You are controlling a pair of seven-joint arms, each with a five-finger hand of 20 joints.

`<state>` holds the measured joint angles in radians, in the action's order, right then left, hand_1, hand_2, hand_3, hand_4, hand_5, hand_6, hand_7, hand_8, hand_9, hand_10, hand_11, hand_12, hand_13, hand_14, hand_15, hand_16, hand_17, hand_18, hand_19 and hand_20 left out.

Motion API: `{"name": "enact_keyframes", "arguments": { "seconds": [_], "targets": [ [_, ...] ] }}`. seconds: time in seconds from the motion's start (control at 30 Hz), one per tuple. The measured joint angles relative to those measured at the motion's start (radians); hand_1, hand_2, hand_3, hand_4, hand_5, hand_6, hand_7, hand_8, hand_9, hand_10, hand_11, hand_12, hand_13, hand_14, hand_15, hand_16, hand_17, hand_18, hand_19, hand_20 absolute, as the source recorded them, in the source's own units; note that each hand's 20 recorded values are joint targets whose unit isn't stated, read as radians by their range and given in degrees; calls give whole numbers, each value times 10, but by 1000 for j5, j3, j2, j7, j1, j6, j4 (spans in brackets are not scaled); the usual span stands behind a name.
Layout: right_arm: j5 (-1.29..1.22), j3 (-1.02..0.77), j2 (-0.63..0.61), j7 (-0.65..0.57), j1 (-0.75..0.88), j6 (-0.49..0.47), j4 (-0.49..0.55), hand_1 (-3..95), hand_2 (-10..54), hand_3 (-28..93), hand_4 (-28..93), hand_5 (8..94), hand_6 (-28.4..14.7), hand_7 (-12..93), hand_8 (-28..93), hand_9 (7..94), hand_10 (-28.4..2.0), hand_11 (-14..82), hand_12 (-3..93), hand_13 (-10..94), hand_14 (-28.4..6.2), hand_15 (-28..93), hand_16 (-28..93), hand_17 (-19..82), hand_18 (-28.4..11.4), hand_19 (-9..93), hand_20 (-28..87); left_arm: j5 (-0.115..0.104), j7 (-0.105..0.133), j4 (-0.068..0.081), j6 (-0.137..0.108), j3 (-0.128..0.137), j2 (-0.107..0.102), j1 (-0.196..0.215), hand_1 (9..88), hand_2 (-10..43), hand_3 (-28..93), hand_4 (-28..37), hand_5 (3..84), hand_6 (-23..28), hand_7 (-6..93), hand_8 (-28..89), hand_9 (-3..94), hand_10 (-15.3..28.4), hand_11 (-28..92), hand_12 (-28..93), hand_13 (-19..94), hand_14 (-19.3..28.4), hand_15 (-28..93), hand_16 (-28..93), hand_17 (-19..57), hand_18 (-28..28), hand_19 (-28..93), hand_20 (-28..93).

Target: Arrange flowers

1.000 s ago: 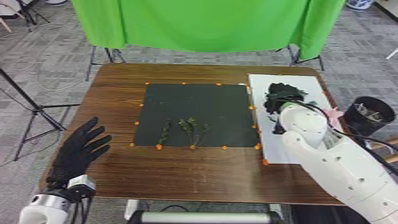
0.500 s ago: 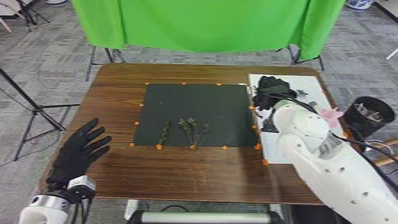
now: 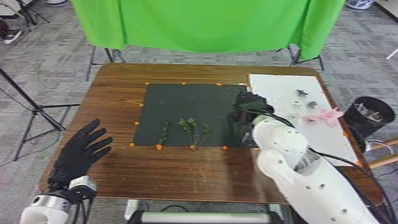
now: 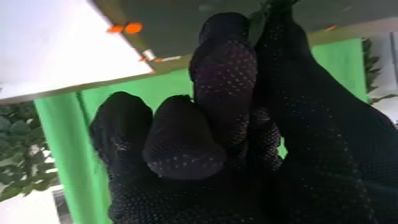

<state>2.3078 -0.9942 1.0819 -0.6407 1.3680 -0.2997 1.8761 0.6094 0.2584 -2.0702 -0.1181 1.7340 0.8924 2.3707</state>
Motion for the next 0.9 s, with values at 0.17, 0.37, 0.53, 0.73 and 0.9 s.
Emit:
{"name": "enact_keyframes", "arguments": {
  "seconds": [0.17, 0.37, 0.53, 0.73, 0.9],
  "targets": [
    [18, 17, 33, 4, 1, -7, -21, 412, -95, 839, -156, 773, 15, 432, 188, 922, -62, 445, 326, 839, -36, 784, 310, 531, -196, 932, 674, 2, -6, 0, 2, 0, 4, -5, 260, -45, 698, -242, 254, 23, 215, -110, 240, 118, 188, 167, 220, 163, 308, 7, -91, 224, 426, 101],
    [24, 28, 66, 4, 1, -12, -49, 411, -95, 839, -155, 773, 15, 433, 187, 921, -62, 444, 327, 838, -37, 783, 312, 531, -196, 932, 675, 3, -10, 1, 3, -2, 7, -7, 259, -45, 698, -241, 255, 24, 214, -110, 239, 117, 188, 167, 221, 163, 309, 7, -91, 224, 426, 101],
    [24, 36, 74, 4, 2, -20, -56, 414, -94, 836, -163, 772, 14, 431, 183, 920, -62, 441, 326, 838, -36, 783, 313, 531, -196, 932, 675, 4, -14, 1, 4, -2, 10, -8, 259, -46, 699, -241, 255, 24, 213, -109, 239, 117, 186, 166, 221, 163, 310, 6, -91, 224, 426, 101],
    [23, 38, 82, 1, 7, -31, -60, 410, -89, 833, -165, 771, 14, 429, 176, 920, -62, 436, 323, 838, -36, 781, 315, 531, -196, 932, 675, 5, -16, 3, 6, -4, 12, -13, 259, -45, 698, -241, 255, 24, 213, -109, 239, 118, 188, 167, 221, 163, 310, 6, -92, 224, 427, 101],
    [13, 38, 87, -6, 13, -38, -63, 396, -67, 826, -169, 772, 13, 427, 171, 921, -63, 431, 320, 838, -36, 780, 314, 531, -196, 932, 674, 5, -17, 7, 8, -7, 12, -21, 260, -45, 699, -241, 254, 24, 215, -109, 239, 118, 189, 167, 220, 163, 310, 5, -91, 224, 426, 100]
  ]
}}
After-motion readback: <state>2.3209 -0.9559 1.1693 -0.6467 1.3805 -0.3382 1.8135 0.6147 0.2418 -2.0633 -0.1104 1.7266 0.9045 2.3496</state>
